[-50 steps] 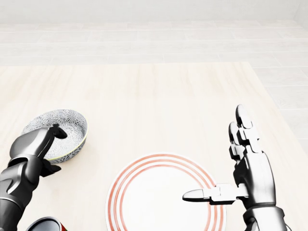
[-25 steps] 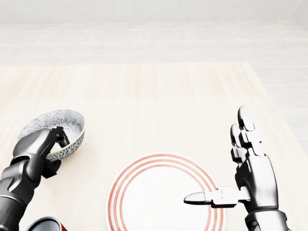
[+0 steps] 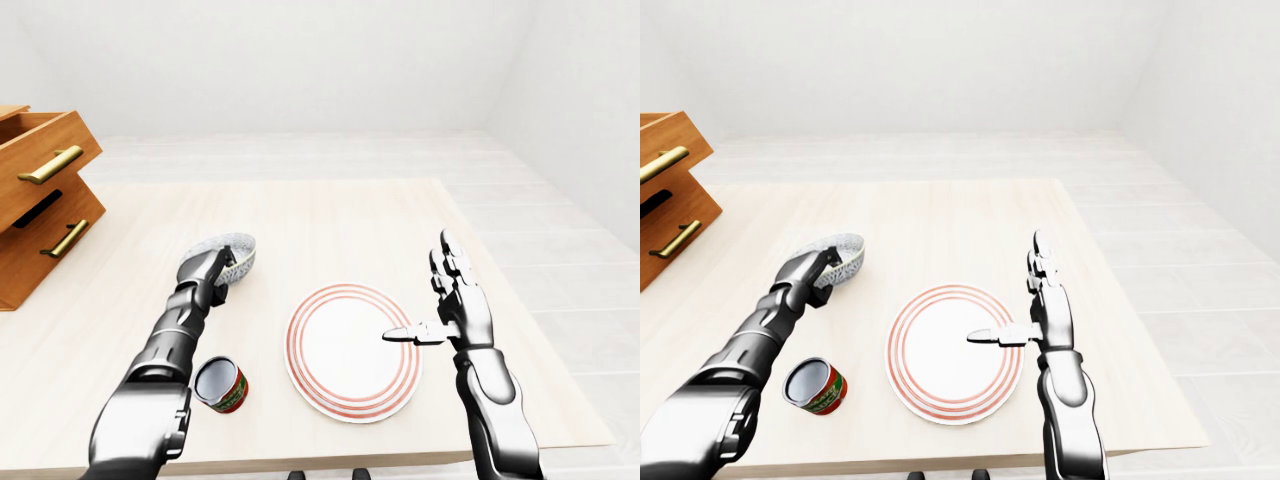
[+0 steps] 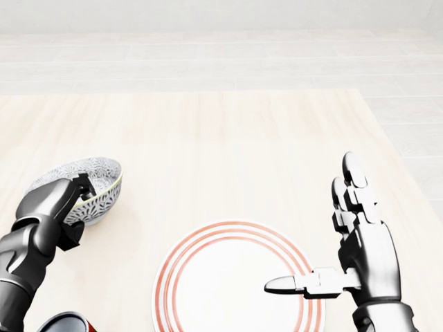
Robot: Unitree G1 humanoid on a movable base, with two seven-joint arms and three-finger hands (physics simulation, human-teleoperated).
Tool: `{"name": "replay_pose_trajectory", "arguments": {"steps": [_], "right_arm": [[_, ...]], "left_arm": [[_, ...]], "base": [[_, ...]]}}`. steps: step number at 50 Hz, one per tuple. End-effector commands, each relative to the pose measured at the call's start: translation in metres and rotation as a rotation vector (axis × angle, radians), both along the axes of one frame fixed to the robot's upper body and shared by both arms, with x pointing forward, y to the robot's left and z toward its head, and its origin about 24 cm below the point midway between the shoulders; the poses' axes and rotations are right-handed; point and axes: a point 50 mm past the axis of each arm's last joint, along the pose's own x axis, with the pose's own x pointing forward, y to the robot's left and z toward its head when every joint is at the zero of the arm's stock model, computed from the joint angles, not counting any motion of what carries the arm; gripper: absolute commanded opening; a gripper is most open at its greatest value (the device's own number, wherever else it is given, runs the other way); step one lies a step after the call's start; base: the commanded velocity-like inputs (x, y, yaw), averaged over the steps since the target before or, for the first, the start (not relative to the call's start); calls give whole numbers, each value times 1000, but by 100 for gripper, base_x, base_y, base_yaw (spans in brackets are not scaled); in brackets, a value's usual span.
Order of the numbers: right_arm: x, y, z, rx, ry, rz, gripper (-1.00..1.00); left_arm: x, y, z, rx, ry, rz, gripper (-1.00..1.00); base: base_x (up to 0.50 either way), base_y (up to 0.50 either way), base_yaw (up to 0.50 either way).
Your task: Put the bowl on the plate.
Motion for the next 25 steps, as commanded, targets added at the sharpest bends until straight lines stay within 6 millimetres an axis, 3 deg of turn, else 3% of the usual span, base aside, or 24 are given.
{"name": "replay_pose_trajectory", "arguments": {"steps": [1, 25], "right_arm": [[2, 1, 5, -2, -21, 5, 100], [2, 2, -1, 1, 3, 9, 100]], "left_arm": [[2, -4, 10, 50, -50, -23, -100], [-6, -11, 37, 186, -180, -59, -100]], "base": [[0, 0, 0], [0, 0, 0]]}}
